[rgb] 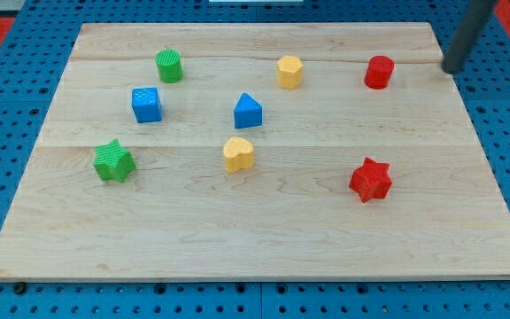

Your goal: Place the red circle right horizontally towards the yellow hexagon

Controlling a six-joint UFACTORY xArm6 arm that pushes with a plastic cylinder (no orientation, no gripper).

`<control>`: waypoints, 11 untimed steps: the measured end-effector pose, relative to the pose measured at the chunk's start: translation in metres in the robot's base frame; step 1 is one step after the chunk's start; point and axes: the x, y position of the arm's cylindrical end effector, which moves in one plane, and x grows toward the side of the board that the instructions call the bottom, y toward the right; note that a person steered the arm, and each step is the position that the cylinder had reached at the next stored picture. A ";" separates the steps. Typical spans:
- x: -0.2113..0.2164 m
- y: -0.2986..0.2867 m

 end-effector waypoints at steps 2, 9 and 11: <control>-0.001 -0.012; 0.015 -0.002; 0.016 -0.001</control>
